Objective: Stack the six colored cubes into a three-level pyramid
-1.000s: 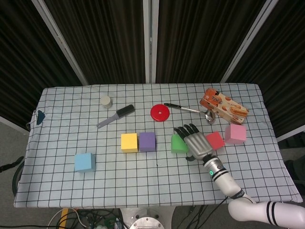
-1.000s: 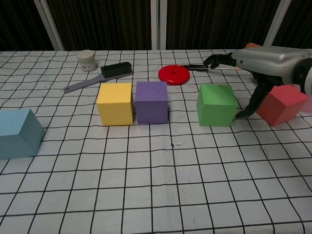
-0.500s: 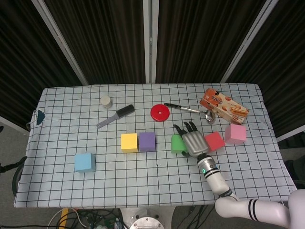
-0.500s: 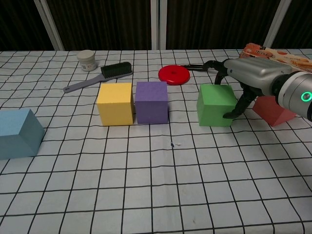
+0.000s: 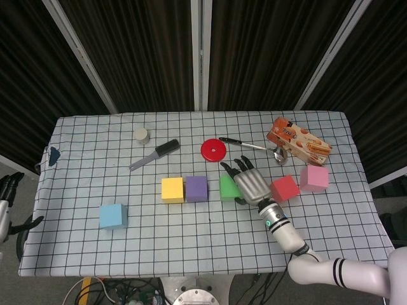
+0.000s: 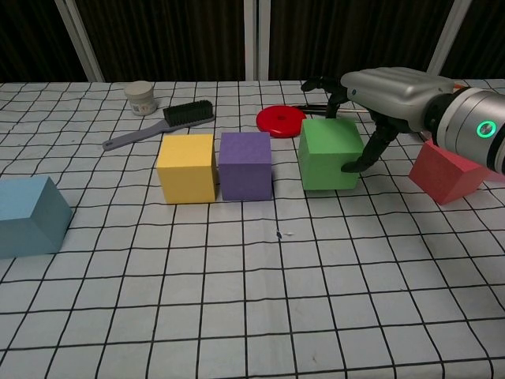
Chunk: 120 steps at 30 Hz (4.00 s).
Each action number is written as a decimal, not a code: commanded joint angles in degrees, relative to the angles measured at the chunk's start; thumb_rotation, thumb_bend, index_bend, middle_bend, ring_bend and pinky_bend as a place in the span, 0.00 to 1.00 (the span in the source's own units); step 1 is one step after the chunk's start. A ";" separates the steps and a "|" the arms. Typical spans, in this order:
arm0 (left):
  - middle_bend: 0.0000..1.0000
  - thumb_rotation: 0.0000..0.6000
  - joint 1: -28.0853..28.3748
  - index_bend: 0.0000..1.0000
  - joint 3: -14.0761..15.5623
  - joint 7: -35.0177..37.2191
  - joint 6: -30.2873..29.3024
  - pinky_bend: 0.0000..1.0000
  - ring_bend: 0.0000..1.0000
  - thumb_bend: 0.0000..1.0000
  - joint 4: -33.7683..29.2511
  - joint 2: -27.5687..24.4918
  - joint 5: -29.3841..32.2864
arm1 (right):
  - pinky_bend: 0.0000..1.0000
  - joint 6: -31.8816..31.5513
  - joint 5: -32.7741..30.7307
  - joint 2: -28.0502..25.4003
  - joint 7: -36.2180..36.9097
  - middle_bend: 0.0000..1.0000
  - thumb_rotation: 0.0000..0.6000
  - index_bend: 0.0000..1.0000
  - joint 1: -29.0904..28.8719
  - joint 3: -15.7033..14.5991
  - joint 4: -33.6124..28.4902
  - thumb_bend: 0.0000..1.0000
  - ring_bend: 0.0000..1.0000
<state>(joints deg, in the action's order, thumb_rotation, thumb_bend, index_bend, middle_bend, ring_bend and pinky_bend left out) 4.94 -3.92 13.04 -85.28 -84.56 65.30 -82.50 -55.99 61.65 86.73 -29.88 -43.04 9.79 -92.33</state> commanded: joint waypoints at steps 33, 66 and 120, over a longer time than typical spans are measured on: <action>0.06 1.00 0.57 0.07 2.19 -1.21 -0.33 0.14 0.00 0.06 2.27 1.31 -5.01 | 0.00 3.75 1.20 5.96 2.43 0.49 1.00 0.00 -5.25 0.21 8.28 0.20 0.08; 0.06 1.00 0.67 0.07 2.63 -0.27 1.24 0.14 0.00 0.06 3.21 2.07 -4.44 | 0.00 2.50 0.26 8.64 2.72 0.49 1.00 0.00 -5.72 0.38 9.87 0.20 0.08; 0.06 1.00 0.68 0.07 2.90 0.28 2.32 0.14 0.00 0.06 3.14 2.13 -4.03 | 0.00 5.62 -2.62 1.05 7.56 0.07 1.00 0.00 -5.76 2.18 2.86 0.00 0.00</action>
<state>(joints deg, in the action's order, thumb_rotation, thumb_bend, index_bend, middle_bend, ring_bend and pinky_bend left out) 5.62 -1.03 13.31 -82.95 -81.40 67.44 -86.52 -51.40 59.94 89.72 -23.13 -48.94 11.54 -87.80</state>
